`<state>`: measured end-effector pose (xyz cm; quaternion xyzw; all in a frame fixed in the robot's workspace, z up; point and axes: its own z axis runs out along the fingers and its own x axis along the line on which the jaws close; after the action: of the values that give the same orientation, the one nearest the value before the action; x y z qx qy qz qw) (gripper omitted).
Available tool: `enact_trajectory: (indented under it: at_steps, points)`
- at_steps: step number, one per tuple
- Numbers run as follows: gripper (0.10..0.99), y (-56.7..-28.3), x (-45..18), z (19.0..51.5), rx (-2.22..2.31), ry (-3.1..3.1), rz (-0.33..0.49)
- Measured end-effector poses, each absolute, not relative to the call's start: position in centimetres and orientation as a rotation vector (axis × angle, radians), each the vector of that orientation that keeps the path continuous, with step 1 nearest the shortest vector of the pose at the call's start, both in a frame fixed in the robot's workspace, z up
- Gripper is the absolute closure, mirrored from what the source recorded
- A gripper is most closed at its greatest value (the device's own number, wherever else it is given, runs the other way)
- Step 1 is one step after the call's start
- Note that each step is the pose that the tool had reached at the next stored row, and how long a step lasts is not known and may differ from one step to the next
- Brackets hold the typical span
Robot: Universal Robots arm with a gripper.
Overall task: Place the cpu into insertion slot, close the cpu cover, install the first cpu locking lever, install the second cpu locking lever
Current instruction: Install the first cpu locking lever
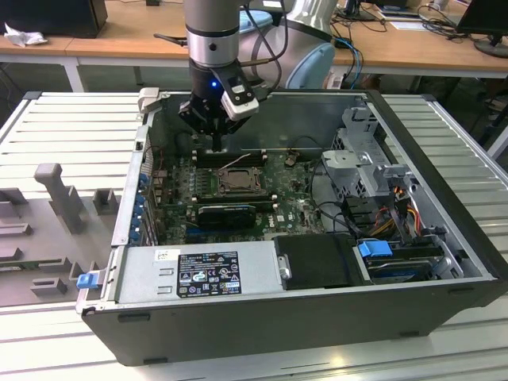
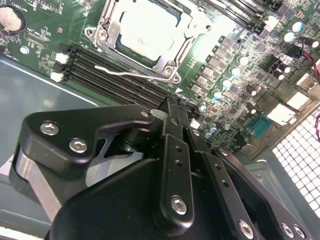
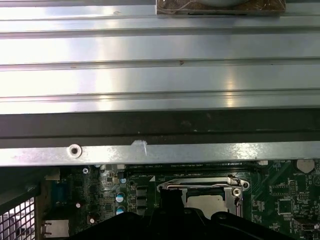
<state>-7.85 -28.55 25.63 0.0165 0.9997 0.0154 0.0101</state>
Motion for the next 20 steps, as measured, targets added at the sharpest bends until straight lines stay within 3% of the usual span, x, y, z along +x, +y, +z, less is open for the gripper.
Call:
enact_trajectory:
  at_steps: [20]
  points:
    - [0.980,-28.6,-6.1,25.5,0.052,3.121,0.051]
